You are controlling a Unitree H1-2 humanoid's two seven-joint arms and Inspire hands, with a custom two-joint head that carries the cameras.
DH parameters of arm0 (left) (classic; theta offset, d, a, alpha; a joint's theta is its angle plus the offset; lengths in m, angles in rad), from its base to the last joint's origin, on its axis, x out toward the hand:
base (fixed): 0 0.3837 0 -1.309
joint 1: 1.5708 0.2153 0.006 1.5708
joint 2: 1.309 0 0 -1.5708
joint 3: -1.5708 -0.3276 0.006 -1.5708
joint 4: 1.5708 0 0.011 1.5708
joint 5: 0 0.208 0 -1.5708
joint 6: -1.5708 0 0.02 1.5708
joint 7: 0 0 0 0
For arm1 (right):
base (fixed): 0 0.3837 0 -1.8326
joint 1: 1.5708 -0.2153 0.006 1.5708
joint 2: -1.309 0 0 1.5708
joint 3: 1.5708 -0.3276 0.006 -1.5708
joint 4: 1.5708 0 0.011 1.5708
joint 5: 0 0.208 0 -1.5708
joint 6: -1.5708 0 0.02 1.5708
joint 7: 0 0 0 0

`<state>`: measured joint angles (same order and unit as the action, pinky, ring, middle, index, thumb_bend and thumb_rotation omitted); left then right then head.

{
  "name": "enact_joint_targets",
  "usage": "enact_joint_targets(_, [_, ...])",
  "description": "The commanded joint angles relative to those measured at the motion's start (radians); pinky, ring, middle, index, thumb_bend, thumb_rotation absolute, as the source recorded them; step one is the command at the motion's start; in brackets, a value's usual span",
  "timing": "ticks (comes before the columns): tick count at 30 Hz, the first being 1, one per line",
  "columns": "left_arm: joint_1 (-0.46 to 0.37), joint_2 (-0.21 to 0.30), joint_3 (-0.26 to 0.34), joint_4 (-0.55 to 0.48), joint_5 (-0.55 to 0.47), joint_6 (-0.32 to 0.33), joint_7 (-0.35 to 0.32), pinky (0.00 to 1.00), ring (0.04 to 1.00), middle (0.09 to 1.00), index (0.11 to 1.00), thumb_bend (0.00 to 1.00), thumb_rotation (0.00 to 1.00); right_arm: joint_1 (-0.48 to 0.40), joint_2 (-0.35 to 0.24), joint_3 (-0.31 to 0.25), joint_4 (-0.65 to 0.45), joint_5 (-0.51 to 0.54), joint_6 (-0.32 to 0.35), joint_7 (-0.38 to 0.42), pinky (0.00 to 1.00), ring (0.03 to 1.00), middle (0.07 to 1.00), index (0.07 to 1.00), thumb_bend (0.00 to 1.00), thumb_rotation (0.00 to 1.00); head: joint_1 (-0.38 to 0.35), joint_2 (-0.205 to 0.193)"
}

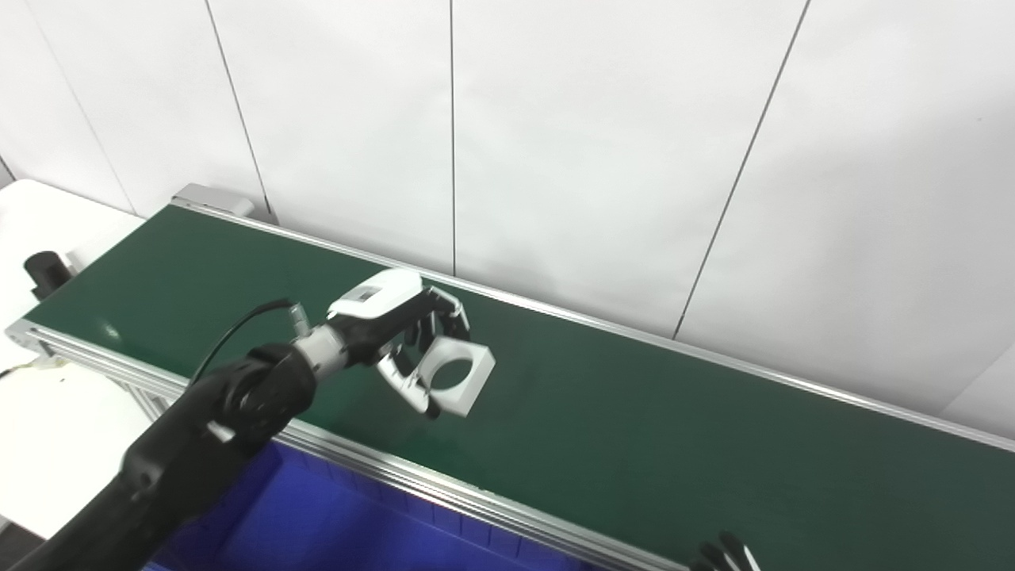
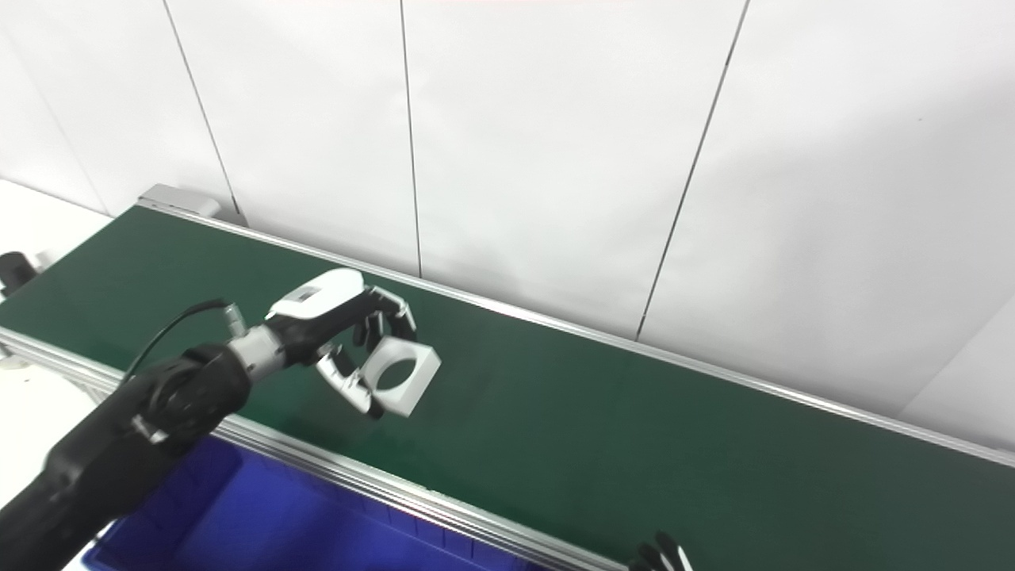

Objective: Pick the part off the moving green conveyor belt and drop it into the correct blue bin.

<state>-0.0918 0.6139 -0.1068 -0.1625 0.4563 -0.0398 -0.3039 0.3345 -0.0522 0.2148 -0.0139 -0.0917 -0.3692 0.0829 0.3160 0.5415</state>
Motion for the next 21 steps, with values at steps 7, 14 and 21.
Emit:
enact_joint_targets(7, [0.071, 0.023, 0.096, -0.209, -0.048, 0.058, -0.031, 0.37, 0.405, 0.462, 0.519, 0.5, 0.0, -0.003, -0.003, -0.001, -0.056, 0.013, -0.025, 0.012, 0.77, 0.833, 0.873, 0.939, 0.66, 0.49, 0.017, 0.037])
enact_joint_targets(14, [0.163, 0.02, 0.133, -0.345, -0.053, 0.129, -0.075, 0.38, 0.412, 0.463, 0.521, 0.5, 0.0, -0.003, -0.012, -0.008, -0.073, 0.019, -0.009, 0.018, 0.78, 0.835, 0.876, 0.943, 0.65, 0.5, 0.041, 0.077])
enact_joint_targets(21, [0.231, 0.014, 0.157, -0.431, -0.064, 0.176, -0.109, 0.38, 0.41, 0.471, 0.521, 0.5, 0.0, 0.004, -0.024, -0.017, -0.121, 0.037, 0.026, 0.03, 0.79, 0.841, 0.882, 0.947, 0.64, 0.51, 0.08, 0.156])
